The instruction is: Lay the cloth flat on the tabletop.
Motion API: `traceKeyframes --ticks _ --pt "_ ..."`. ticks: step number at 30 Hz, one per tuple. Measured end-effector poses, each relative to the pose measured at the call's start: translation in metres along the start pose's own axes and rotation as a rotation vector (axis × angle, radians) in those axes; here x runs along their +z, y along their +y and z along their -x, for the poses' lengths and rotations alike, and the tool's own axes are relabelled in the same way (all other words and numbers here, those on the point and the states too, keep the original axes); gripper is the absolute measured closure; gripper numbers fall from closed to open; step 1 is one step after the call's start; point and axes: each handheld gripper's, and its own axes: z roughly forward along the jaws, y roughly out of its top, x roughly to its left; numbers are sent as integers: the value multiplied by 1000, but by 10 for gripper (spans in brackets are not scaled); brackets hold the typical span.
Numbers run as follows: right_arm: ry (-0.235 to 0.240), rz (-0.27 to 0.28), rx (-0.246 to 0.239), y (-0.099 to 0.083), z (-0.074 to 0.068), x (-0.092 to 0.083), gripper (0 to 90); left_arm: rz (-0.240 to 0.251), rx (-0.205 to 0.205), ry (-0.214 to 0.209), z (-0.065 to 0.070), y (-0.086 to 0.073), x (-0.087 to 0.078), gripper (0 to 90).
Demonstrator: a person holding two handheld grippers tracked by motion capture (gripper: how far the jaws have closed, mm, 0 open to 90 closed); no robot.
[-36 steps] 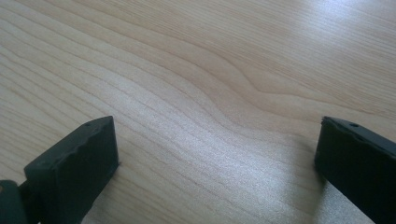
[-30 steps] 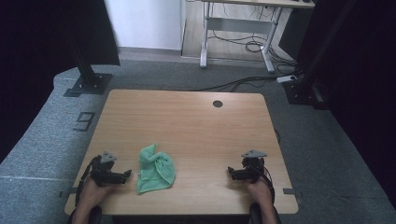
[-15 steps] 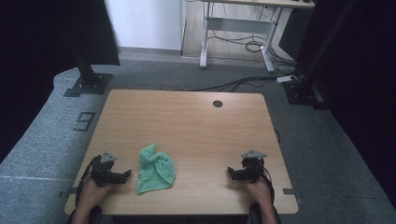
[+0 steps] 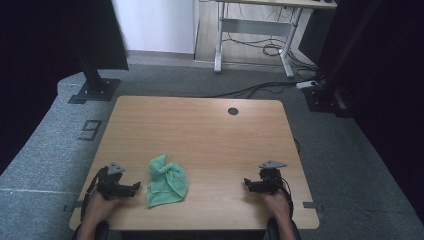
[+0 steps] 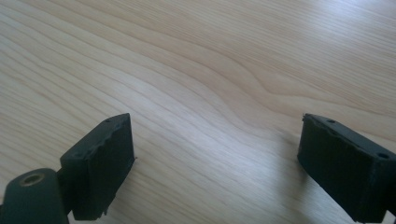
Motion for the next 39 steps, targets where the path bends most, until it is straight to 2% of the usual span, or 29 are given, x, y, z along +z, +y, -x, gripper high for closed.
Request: traceKeyframes --ticks 8,10,21,28,33,34,39 --pt "91 42 -18 18 -22 2 131 0 0 0 0 0 0 0" --pt "101 48 -35 22 -28 3 131 0 0 0 0 0 0 0" --pt "165 46 -114 46 -54 11 138 0 0 0 0 0 0 0" --pt "219 55 -172 65 -78 19 152 0 0 0 0 0 0 0" --pt "258 60 -191 76 -96 26 151 0 0 0 0 0 0 0" --pt "270 58 -201 80 -103 28 152 0 0 0 0 0 0 0" --pt "304 53 -225 87 -116 34 180 0 0 0 0 0 0 0"
